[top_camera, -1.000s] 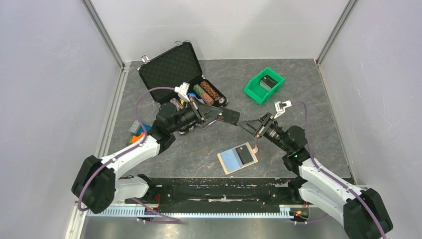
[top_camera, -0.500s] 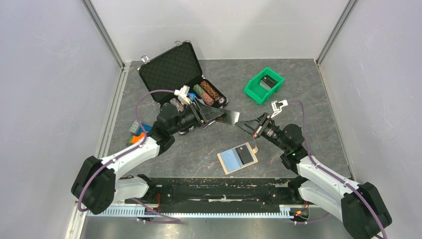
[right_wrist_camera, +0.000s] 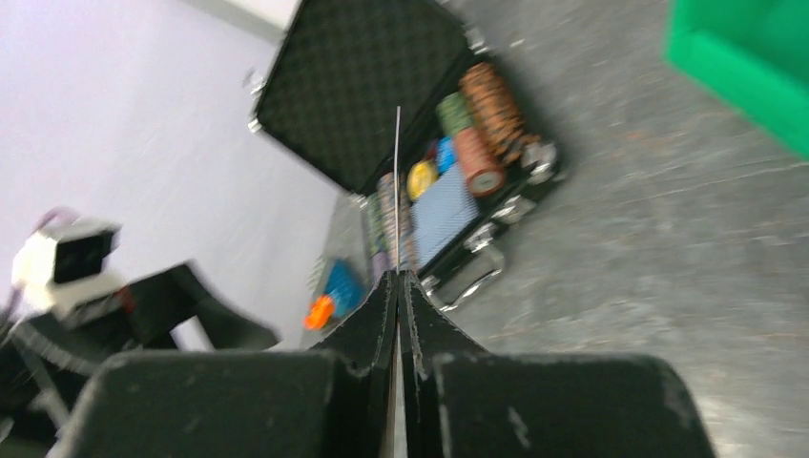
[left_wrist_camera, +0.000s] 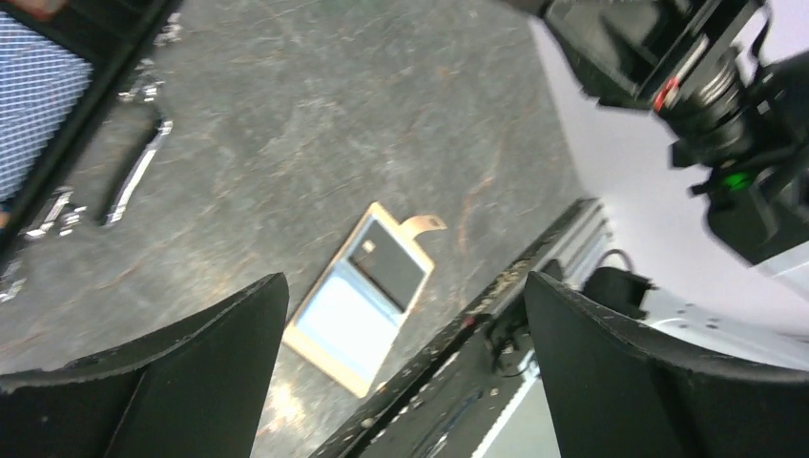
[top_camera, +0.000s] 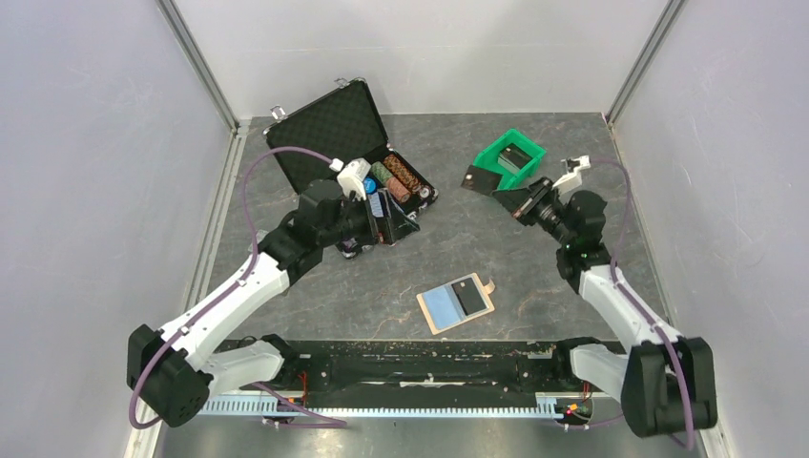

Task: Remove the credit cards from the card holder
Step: Place the credit card in the storage box.

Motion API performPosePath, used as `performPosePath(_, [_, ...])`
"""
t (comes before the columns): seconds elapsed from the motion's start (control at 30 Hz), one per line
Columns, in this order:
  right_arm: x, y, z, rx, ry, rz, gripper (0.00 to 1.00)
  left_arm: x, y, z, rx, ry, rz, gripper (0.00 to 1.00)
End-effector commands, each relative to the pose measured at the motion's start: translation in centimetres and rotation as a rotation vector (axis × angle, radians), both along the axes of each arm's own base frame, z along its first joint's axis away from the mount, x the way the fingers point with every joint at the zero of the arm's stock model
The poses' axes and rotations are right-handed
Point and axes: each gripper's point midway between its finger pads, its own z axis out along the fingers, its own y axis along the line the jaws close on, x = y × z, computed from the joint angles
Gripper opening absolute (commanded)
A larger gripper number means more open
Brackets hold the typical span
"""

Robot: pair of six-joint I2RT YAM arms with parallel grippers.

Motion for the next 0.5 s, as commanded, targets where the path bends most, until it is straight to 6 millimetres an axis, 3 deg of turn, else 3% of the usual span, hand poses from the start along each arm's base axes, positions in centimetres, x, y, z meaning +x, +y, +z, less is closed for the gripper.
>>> performPosePath(0.0, [3.9,-3.9,-0.2,-0.086,0.029,-0.097,0.0,-0.5,3.6,-1.0,0.271,-0.079,-0.011,1.0])
performPosePath(0.23, [10.4,-9.7,-2.5,-0.184,0.153,-0.305,0.0,-0.3,7.3,-2.3,0.45,-0.131,0.065,1.0])
performPosePath(0.33, [12.6,-10.9,-3.2,-0.203,0.183,-0.352,0.0,-0.2,7.8,-2.4,0.45,-0.131,0.096,1.0])
performPosePath(0.47, [15.2,-12.1,-5.6,-0.223,0.267,-0.401,0.0,0.0,7.9,-2.2,0.451,-0.139,0.11,1.0])
